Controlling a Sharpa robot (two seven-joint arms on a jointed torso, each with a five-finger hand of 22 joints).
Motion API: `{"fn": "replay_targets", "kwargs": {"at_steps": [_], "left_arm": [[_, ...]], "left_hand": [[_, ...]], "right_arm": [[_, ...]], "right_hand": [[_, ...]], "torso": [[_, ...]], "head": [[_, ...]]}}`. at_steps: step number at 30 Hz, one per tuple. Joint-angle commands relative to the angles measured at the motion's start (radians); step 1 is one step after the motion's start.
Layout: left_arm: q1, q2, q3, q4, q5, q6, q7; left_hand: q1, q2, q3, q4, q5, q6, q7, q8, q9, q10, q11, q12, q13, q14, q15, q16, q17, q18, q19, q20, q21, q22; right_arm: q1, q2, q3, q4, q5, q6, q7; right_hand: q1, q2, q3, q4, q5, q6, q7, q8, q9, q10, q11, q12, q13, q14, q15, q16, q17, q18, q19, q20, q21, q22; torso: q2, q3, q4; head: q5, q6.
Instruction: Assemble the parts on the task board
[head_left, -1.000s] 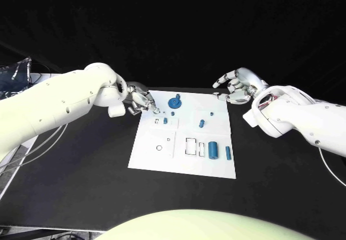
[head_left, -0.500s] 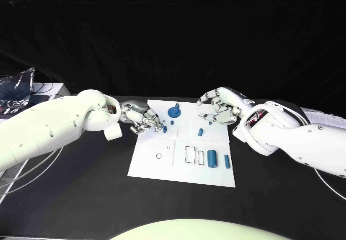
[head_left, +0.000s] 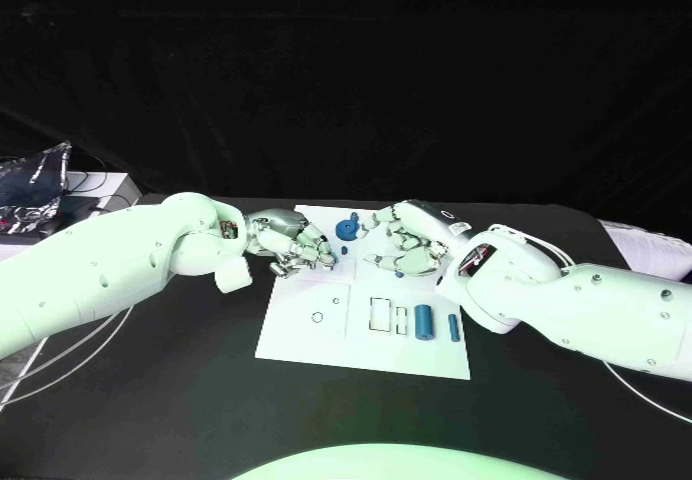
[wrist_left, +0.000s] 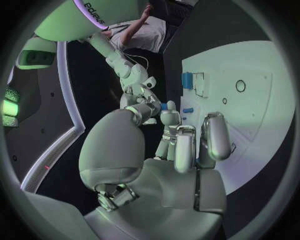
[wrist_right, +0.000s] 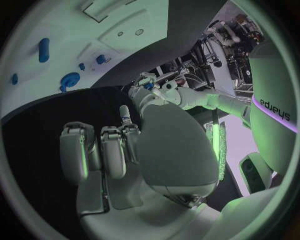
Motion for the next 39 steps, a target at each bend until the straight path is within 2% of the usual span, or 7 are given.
{"fn": "replay_targets", "kwargs": {"at_steps": [1, 7, 16, 20, 24, 39], "left_arm": [[-0.001, 0.002, 0.001, 0.004, 0.016, -0.005, 0.030], [-0.002, 0.006, 0.001, 0.005, 0.017, -0.011, 0.033], [-0.003, 0.008, 0.001, 0.008, 0.019, -0.006, 0.032], [-0.003, 0.009, 0.001, 0.008, 0.020, -0.006, 0.032], [-0.003, 0.010, 0.001, 0.008, 0.020, -0.006, 0.033], [-0.004, 0.013, 0.001, 0.007, 0.025, -0.010, 0.037]], "left_hand": [[0.040, 0.039, 0.031, -0.039, 0.001, -0.003, -0.006, -0.002, 0.120, -0.008, 0.001, -0.004, -0.001, 0.085, 0.008, -0.002, 0.210, 0.006, -0.004, 0.004, -0.003, 0.000], [0.040, 0.039, 0.029, -0.038, 0.001, -0.003, -0.006, -0.003, 0.120, -0.007, 0.001, -0.004, 0.001, 0.085, 0.008, -0.002, 0.209, 0.006, -0.003, 0.005, -0.002, 0.001], [0.042, 0.039, 0.027, -0.038, 0.001, -0.003, -0.006, -0.003, 0.120, -0.006, 0.001, -0.003, 0.003, 0.085, 0.008, -0.002, 0.209, 0.006, -0.002, 0.005, -0.001, 0.002], [0.042, 0.039, 0.027, -0.038, 0.001, -0.003, -0.006, -0.003, 0.120, -0.006, 0.001, -0.003, 0.003, 0.085, 0.008, -0.002, 0.209, 0.006, -0.002, 0.005, -0.001, 0.002], [0.042, 0.039, 0.027, -0.038, 0.001, -0.003, -0.006, -0.003, 0.120, -0.006, 0.001, -0.003, 0.003, 0.085, 0.008, -0.002, 0.209, 0.006, -0.002, 0.005, -0.001, 0.002], [0.042, 0.039, 0.027, -0.038, 0.001, -0.003, -0.006, -0.003, 0.120, -0.006, 0.001, -0.003, 0.003, 0.085, 0.008, -0.002, 0.209, 0.006, -0.002, 0.005, -0.001, 0.002]], "right_arm": [[-0.008, 0.012, -0.001, 0.004, -0.017, -0.001, 0.027], [-0.018, 0.032, -0.003, 0.006, -0.007, -0.014, 0.036], [-0.021, 0.044, -0.003, 0.006, 0.001, -0.028, 0.042], [-0.022, 0.048, -0.003, 0.009, 0.002, -0.028, 0.044], [-0.023, 0.051, -0.004, 0.009, 0.003, -0.032, 0.046], [-0.023, 0.058, -0.004, 0.002, 0.005, -0.007, 0.044]], "right_hand": [[0.012, 0.001, 0.005, 0.000, -0.003, 0.006, -0.003, -0.007, -0.001, 0.006, 0.001, 0.003, 0.133, 0.083, -0.008, 0.000, 0.172, 0.008, 0.055, -0.007, 0.001, 0.187], [0.012, -0.001, 0.008, -0.002, -0.007, 0.003, -0.003, -0.013, -0.003, 0.005, 0.001, 0.002, 0.132, 0.082, -0.008, 0.000, 0.171, 0.009, 0.053, -0.007, -0.004, 0.185], [0.013, -0.002, 0.011, -0.004, -0.007, 0.001, -0.002, -0.017, -0.005, 0.004, 0.001, 0.001, 0.131, 0.082, -0.008, 0.000, 0.171, 0.009, 0.053, -0.007, -0.004, 0.185], [0.014, -0.003, 0.012, -0.004, -0.007, 0.000, -0.002, -0.019, -0.005, 0.005, 0.001, 0.002, 0.132, 0.082, -0.008, 0.000, 0.172, 0.009, 0.053, -0.007, -0.004, 0.185], [0.014, -0.003, 0.013, -0.005, -0.007, 0.000, -0.002, -0.020, -0.006, 0.004, 0.001, 0.001, 0.131, 0.082, -0.008, 0.000, 0.172, 0.009, 0.053, -0.007, -0.005, 0.185], [0.016, 0.001, 0.021, -0.007, -0.006, 0.004, -0.002, -0.023, -0.007, 0.006, 0.002, 0.003, 0.133, 0.082, -0.008, 0.000, 0.173, 0.009, 0.053, -0.007, -0.005, 0.185]], "torso": [[0.001, 0.0006, -0.0015], [0.000, -0.0009, 0.0011], [0.001, -0.0012, -0.0002], [0.001, -0.0001, -0.0023], [0.001, -0.0002, -0.0014], [0.002, 0.0004, -0.0021]], "head": [[0.004, -0.001], [0.004, -0.003], [0.006, -0.006], [0.008, -0.006], [0.008, -0.006], [0.011, -0.008]]}}
